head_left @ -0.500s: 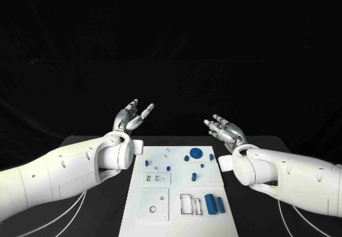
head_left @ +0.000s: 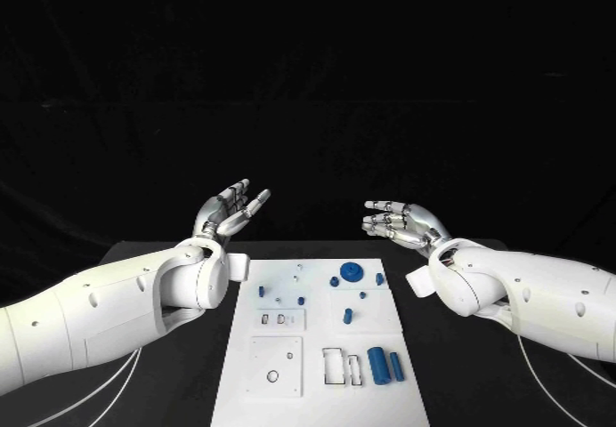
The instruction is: Assemble the parts on the task board
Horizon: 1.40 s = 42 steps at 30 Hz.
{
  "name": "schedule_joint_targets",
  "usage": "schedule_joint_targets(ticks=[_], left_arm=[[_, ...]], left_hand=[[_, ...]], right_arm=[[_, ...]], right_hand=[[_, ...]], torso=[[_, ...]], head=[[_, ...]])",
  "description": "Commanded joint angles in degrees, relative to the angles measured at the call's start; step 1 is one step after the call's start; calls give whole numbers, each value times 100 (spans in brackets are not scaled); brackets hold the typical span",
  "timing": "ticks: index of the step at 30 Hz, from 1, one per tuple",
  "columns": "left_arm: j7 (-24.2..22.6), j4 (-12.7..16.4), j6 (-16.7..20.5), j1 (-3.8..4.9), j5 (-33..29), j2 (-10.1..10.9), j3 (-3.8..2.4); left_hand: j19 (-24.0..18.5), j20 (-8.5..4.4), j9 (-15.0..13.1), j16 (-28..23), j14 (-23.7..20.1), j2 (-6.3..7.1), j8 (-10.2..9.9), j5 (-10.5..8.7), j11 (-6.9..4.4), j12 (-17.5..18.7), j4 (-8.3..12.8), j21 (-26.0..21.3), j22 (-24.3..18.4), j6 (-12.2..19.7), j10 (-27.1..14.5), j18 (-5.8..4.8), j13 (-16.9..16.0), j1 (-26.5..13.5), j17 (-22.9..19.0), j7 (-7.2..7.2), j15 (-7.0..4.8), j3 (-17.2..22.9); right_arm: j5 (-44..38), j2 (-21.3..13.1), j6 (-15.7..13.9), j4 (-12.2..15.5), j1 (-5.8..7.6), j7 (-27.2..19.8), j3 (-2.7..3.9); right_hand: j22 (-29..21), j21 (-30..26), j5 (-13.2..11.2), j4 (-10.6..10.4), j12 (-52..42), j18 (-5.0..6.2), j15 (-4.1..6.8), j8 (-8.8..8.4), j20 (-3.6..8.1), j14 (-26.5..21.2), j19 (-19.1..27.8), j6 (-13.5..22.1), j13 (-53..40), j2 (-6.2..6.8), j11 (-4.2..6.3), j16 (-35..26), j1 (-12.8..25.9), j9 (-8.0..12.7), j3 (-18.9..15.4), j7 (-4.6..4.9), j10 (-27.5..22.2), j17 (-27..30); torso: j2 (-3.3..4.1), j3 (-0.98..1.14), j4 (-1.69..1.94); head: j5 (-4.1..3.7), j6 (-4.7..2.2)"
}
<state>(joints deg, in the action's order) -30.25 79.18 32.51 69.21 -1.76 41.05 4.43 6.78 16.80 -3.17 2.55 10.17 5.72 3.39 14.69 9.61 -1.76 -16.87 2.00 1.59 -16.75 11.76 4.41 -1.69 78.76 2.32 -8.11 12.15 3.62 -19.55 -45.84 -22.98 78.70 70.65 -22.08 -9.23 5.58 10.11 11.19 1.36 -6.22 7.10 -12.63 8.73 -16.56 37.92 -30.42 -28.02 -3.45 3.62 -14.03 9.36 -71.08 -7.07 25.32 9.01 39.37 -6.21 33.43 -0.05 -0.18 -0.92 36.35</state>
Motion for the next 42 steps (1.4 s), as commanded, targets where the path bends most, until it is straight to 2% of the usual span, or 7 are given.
schedule_joint_targets(ticks=[1, 6, 8, 13, 29, 33, 42], left_arm=[[-145, 88, -171, 13, -13, 18, -3], [-183, 212, -195, 36, 6, 141, -4], [-189, 280, -198, 44, 42, 200, -5], [-179, 461, -213, 58, 104, 345, -8], [-15, 1349, -644, 90, 350, 929, -65], [-6, 1510, -687, 91, 364, 1011, -73], [9, 1699, -724, 91, 374, 1112, -88]], left_hand=[[184, -2, -85, 91, 277, -45, 129, -26, 106, -60, 8, 85, 43, -414, 342, 91, -32, 132, 61, -458, 40, 70], [961, 6, -256, 415, 1222, -145, 401, -49, 304, -241, 35, 427, 217, -1239, 1393, 212, -124, 320, 258, -600, 145, 171], [2124, 2, -353, 857, 2383, -169, 563, -55, 403, -436, 55, 960, 477, -1703, 2304, 310, -198, 449, 514, -637, 85, 233], [3449, -32, -549, 1392, 3561, -131, 887, -56, 305, -629, 70, 1649, 729, -2650, 3540, 585, -227, 652, 815, -545, -154, 348], [4478, -399, -627, 1965, 4523, 134, 1052, -67, 19, -546, 89, 2441, 1026, -3204, 4492, 609, -213, 995, 1350, -437, -512, 688], [4527, -423, -624, 1979, 4533, 158, 1047, -69, 13, -507, 86, 2526, 1067, -3219, 4524, 606, -212, 999, 1388, -434, -523, 718], [4556, -437, -621, 1990, 4540, 175, 1040, -71, 13, -473, 80, 2590, 1099, -3224, 4535, 603, -210, 991, 1416, -434, -528, 736]], right_arm=[[-1730, 14, -159, 18, -3, 195, -18], [-2488, 7, -109, 19, 88, 383, -16], [-2761, 15, -34, 12, 131, 481, -14], [-3323, 49, 127, -28, 210, 673, -12], [-6789, 249, 725, 104, 432, 1949, 33], [-7216, 319, 746, 104, 445, 2159, 37], [-7627, 445, 705, 111, 448, 2415, 39]], right_hand=[[96, 315, 83, 296, -57, 257, 177, 311, 2, 1084, -904, -1001, -22, 135, 135, 258, -229, -205, 142, 655, 1163, -128], [115, 454, -36, 342, -41, 340, 294, 500, 33, 1471, -1241, -1656, -31, 216, 237, 353, -202, -316, 197, 575, 1555, -159], [123, 504, -41, 370, -9, 347, 331, 508, 61, 1596, -1353, -1733, -27, 250, 266, 388, -215, -315, 241, 547, 1662, -168], [150, 609, -66, 399, 47, 352, 399, 501, 124, 1837, -1572, -1831, -29, 300, 306, 462, -221, -306, 298, 530, 1818, -197], [1303, 2728, 295, 364, 122, 314, 1301, 703, 1102, 4639, -3782, -2696, -233, 714, 913, 2634, -60, -503, 323, 13, 3180, -1849], [4326, 5222, 294, 197, 215, -62, 1256, 622, 1105, 4811, -4573, -2672, -390, 877, 895, 5410, 73, -630, 476, 37, 3053, -4626], [5866, 6391, 278, 91, 249, -237, 1152, 571, 984, 4828, -4808, -2616, -488, 961, 796, 6668, 46, -802, 538, 100, 2619, -5992]], torso=[[108, 22, 2], [183, 51, 32], [208, 61, 40], [291, 88, 49], [704, 177, 112], [786, 197, 138], [891, 215, 160]], head=[[-18, -22], [-21, -15], [-22, -10], [-33, -26], [-124, -93], [-142, -113], [-168, -118]])
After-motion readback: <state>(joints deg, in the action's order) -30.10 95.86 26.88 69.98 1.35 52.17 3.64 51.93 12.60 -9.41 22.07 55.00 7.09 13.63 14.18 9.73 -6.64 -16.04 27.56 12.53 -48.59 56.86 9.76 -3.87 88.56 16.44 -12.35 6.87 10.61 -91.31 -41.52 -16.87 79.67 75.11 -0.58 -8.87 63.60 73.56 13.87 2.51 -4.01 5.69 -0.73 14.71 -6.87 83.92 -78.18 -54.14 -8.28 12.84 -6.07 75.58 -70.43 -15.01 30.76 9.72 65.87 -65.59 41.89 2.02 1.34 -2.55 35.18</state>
